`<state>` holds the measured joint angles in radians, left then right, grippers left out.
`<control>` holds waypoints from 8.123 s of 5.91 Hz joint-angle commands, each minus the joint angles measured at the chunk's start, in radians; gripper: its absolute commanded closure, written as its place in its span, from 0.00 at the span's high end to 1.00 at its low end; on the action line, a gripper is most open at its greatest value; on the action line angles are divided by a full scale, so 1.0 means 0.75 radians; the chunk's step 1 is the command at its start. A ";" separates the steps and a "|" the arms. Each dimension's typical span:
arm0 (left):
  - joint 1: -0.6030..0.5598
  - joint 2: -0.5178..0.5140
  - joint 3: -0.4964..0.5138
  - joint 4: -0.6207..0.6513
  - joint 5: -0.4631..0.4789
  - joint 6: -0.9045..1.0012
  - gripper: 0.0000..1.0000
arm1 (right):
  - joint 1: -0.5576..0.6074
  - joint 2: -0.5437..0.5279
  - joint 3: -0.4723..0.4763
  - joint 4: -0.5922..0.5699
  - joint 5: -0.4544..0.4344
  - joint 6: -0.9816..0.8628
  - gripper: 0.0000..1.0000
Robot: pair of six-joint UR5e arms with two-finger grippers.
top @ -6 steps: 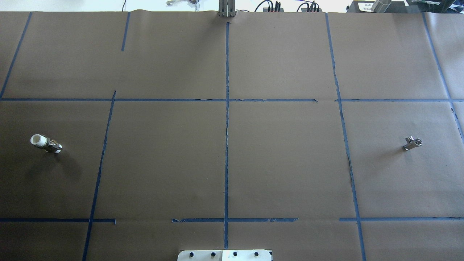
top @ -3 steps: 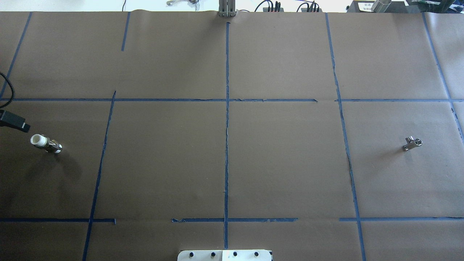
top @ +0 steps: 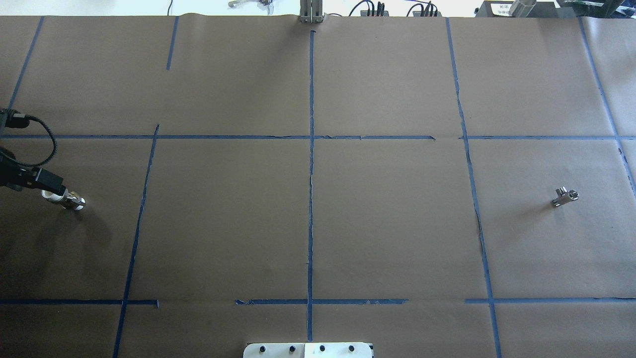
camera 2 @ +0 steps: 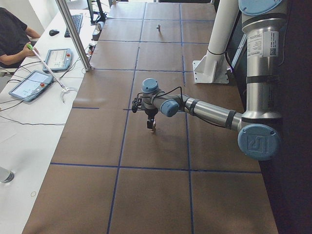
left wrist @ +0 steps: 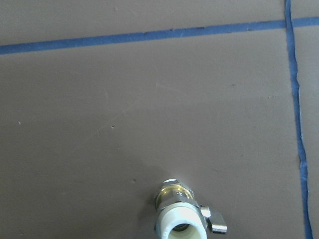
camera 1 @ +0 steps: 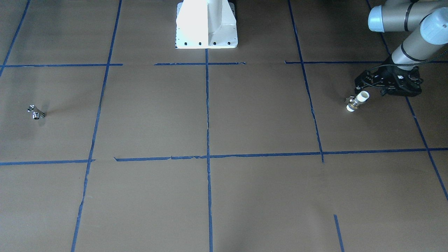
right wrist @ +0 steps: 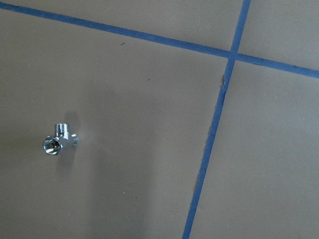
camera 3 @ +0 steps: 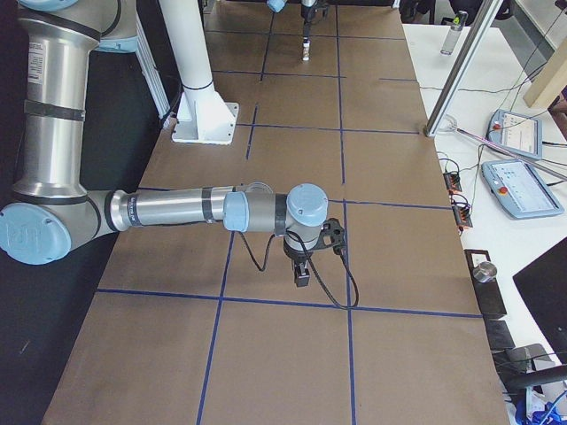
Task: Assemble PPR valve and pipe with both arms
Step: 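Reach the left gripper down and grasp the white PPR fitting, then carry the white fitting with the left gripper toward the table center, then lower the white fitting upright onto the grid crossing with the left gripper, then open the left gripper and lift away while the right arm reaches toward the chrome valve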
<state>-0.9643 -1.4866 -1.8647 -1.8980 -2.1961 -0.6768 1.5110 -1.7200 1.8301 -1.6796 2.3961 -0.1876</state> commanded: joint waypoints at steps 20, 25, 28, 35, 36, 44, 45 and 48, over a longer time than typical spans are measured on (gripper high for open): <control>0.592 -1.212 0.276 0.524 0.398 -0.787 0.00 | -0.002 -0.002 0.027 0.000 0.004 0.007 1.00; 0.625 -1.284 0.420 0.480 0.419 -0.785 0.00 | -0.006 -0.002 0.027 0.000 0.004 0.007 1.00; 0.627 -1.280 0.435 0.467 0.419 -0.785 0.08 | -0.008 -0.002 0.027 0.000 0.004 0.009 1.00; 0.639 -1.278 0.449 0.447 0.421 -0.787 0.56 | -0.008 -0.002 0.024 0.000 0.045 0.011 1.00; 0.639 -1.278 0.494 0.368 0.421 -0.787 0.74 | -0.008 -0.002 0.024 0.000 0.045 0.011 1.00; 0.553 -1.095 0.149 0.289 0.414 -0.822 0.99 | -0.167 0.019 0.033 0.006 0.096 0.225 1.00; 0.543 -1.078 0.130 0.289 0.414 -0.822 0.99 | -0.233 0.013 0.031 0.170 0.086 0.448 1.00; 0.460 -0.890 -0.042 0.283 0.333 -0.820 0.99 | -0.535 0.003 0.006 0.564 -0.128 1.084 1.00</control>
<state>-0.6033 -2.1799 -1.8690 -1.6855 -1.9100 -1.2886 1.1692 -1.7155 1.8407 -1.3171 2.3499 0.5486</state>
